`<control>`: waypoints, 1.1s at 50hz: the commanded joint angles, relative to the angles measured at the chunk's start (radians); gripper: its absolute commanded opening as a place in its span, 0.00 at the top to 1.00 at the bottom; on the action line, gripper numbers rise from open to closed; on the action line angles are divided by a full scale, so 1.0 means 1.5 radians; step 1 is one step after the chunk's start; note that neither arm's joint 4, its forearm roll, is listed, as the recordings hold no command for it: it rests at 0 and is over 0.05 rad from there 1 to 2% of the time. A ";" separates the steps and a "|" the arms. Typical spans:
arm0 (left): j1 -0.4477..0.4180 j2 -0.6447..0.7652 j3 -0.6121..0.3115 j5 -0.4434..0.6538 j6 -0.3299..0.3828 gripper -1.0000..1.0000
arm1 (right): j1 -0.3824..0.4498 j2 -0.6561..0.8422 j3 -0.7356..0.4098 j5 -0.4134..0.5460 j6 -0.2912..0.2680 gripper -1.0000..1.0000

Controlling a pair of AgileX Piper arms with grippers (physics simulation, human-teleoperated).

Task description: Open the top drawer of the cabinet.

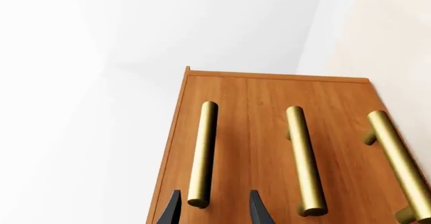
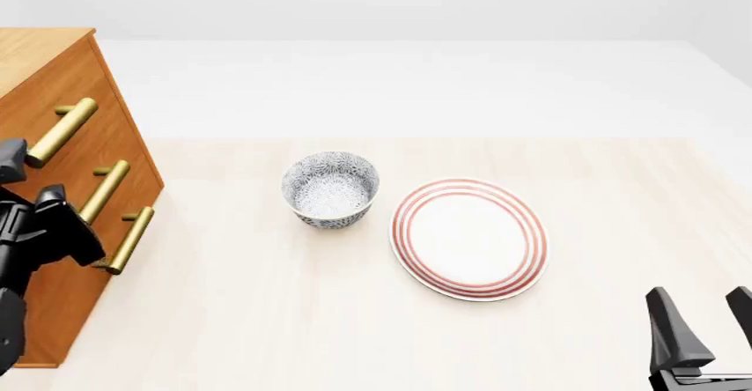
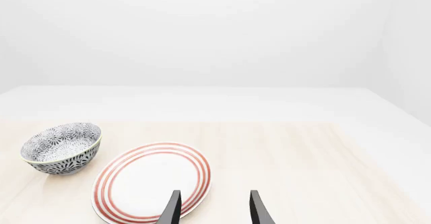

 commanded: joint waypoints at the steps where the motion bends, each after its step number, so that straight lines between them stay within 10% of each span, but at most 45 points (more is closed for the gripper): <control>1: 0.009 0.013 -0.020 0.005 -0.001 0.00 | 0.000 0.000 0.000 0.000 0.000 0.00; 27: 0.035 0.022 -0.041 0.014 0.001 0.00 | 0.000 0.000 0.000 0.000 0.000 0.00; 28: 0.036 0.023 -0.042 0.009 0.004 1.00 | 0.000 0.000 0.000 0.000 0.000 0.00; 55: 0.021 -0.001 -0.062 0.037 0.023 1.00 | 0.000 0.000 0.000 0.000 0.000 0.00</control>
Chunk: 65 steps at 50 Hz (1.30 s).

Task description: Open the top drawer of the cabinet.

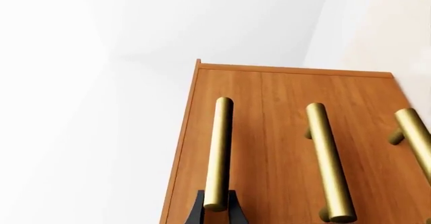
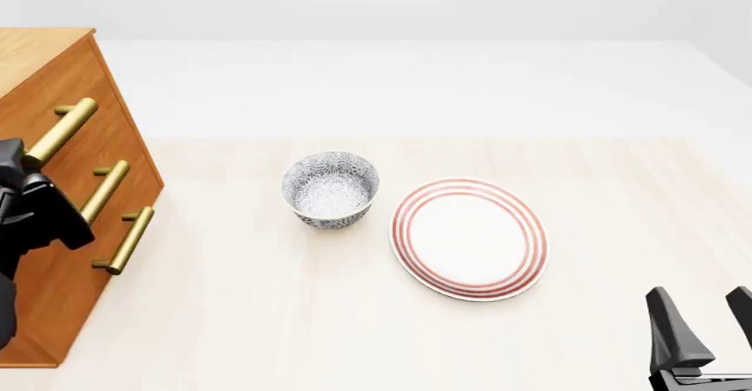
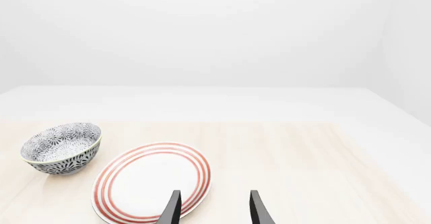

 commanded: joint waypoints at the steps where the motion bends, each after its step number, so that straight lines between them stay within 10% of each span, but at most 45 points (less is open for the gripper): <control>1: 0.007 0.001 -0.018 0.004 0.014 1.00 | 0.000 0.000 0.000 0.000 0.000 0.00; 65: -0.088 -0.032 -0.006 0.026 0.053 1.00 | 0.000 0.000 0.000 0.000 0.000 0.00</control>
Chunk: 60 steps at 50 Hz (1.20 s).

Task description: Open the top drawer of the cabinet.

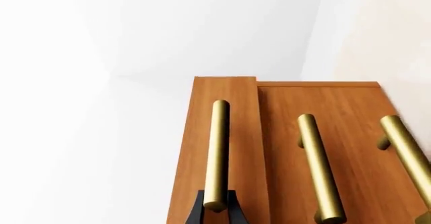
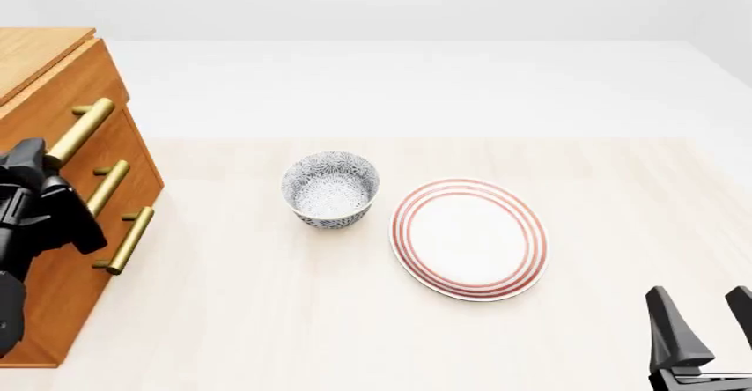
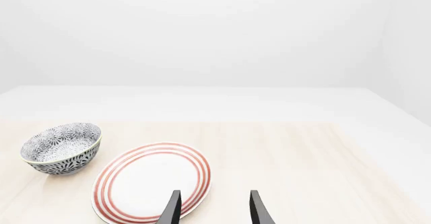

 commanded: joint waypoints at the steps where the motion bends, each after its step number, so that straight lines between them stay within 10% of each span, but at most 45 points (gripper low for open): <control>1: -0.042 -0.001 -0.010 -0.013 0.013 1.00 | 0.000 -0.002 0.000 0.002 0.000 0.00; 60: -0.163 -0.036 -0.042 0.043 0.025 1.00 | 0.000 -0.001 0.000 0.002 0.000 0.00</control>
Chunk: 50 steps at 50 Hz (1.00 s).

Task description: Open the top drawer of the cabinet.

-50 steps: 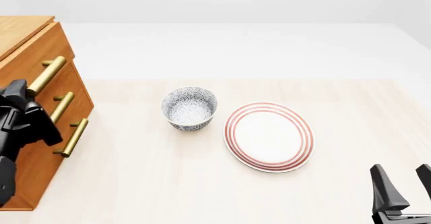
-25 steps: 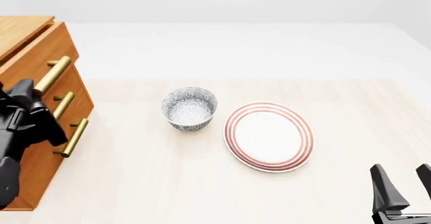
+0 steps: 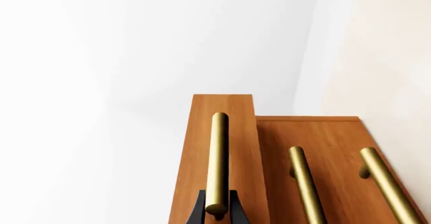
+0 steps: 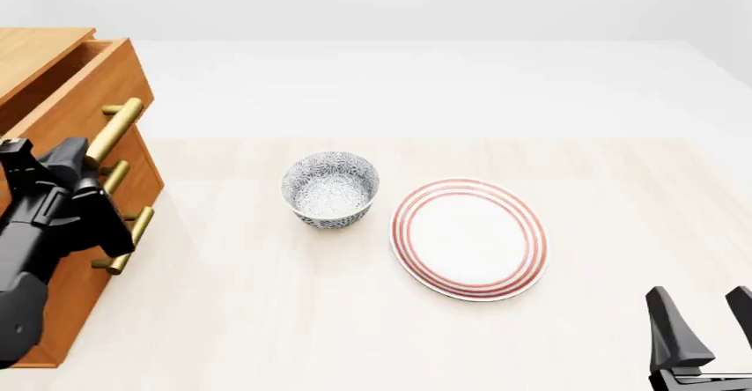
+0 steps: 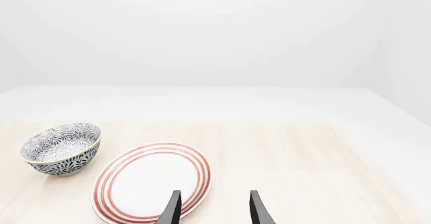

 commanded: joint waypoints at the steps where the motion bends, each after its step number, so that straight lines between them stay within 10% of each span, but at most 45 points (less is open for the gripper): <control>1: -0.067 -0.005 -0.041 -0.006 0.012 1.00 | 0.000 0.000 0.000 0.000 0.000 0.00; 50: -0.149 0.009 -0.011 -0.065 0.004 1.00 | 0.000 0.000 0.000 0.000 0.000 0.00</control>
